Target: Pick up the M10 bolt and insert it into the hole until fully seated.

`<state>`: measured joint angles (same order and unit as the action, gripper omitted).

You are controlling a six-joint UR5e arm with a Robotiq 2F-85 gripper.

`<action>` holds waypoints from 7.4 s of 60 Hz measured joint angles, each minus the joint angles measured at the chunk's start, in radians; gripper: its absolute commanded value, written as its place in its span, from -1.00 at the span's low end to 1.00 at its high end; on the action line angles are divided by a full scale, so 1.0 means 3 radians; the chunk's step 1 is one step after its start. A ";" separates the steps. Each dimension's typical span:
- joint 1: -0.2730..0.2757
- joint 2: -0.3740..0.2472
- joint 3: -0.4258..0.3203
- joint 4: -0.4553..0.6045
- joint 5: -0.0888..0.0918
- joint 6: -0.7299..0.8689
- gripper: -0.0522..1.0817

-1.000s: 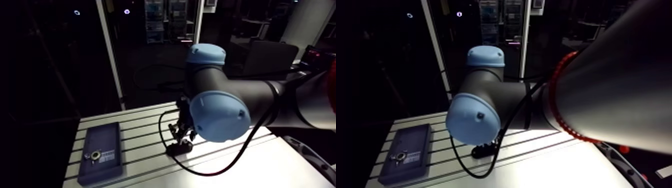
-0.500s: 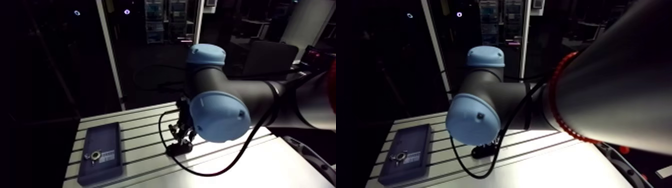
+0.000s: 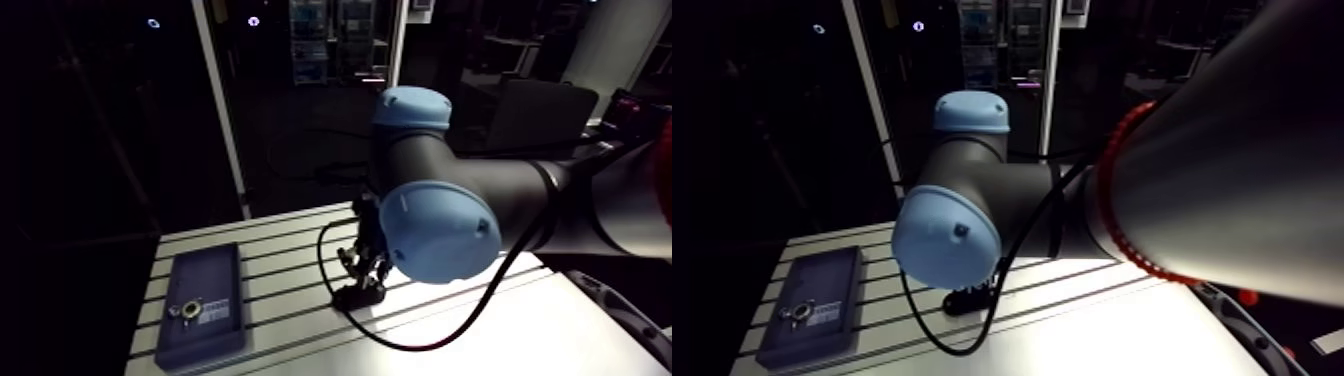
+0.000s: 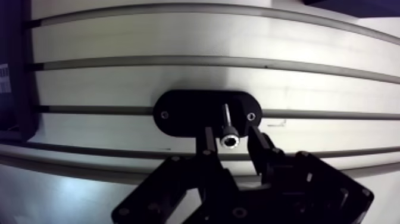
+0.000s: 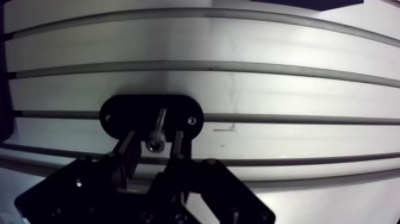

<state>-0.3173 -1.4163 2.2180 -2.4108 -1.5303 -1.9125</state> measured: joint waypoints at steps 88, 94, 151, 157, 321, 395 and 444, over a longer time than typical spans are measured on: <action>0.0004 -0.0031 -0.0024 0.0002 0.0000 0.0001 0.59; 0.0004 -0.0061 -0.0035 0.0006 -0.0001 -0.0001 0.63; 0.0004 -0.0088 -0.1390 0.1389 0.0092 0.0096 0.99; 0.0003 0.0030 -0.1619 0.1627 0.0064 0.0135 0.99; -0.0148 0.1462 -0.3158 0.2809 -0.0318 0.0451 0.99; -0.0185 0.1457 -0.3052 0.2660 -0.0318 0.0446 0.99; -0.0182 0.1466 -0.3004 0.2639 -0.0319 0.0441 0.99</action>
<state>-0.3720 -0.9764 1.3169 -1.6192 -1.6261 -1.7801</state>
